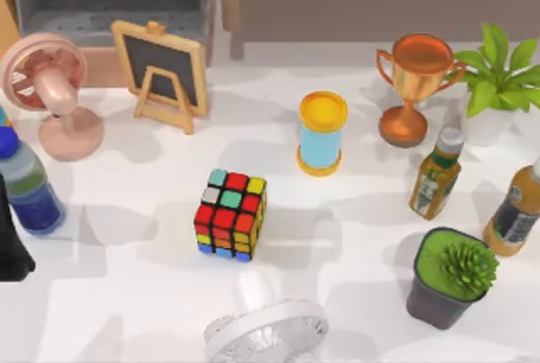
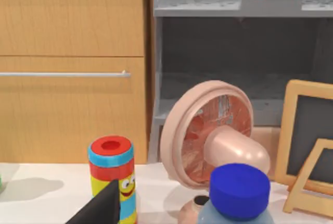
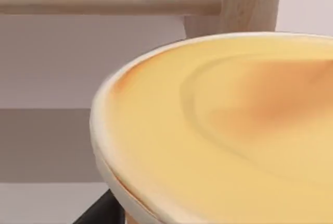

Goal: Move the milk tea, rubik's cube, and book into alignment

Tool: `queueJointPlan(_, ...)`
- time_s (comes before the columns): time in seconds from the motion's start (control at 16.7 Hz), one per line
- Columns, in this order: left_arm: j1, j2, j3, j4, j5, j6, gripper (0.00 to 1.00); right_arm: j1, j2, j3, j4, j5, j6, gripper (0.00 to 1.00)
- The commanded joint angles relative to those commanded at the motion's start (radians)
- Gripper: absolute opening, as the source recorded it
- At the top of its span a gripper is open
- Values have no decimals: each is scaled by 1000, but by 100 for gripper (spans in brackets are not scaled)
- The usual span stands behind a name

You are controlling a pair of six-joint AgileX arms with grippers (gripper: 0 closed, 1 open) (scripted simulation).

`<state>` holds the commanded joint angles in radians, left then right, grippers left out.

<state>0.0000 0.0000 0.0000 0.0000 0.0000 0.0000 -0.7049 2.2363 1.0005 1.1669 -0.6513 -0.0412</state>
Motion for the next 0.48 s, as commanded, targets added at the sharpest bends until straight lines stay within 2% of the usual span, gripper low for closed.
queueJointPlan(0.48, 0, 0, 0, 0, 0, 0, 100, -16, -19, -36, 20, -18, -1, 100)
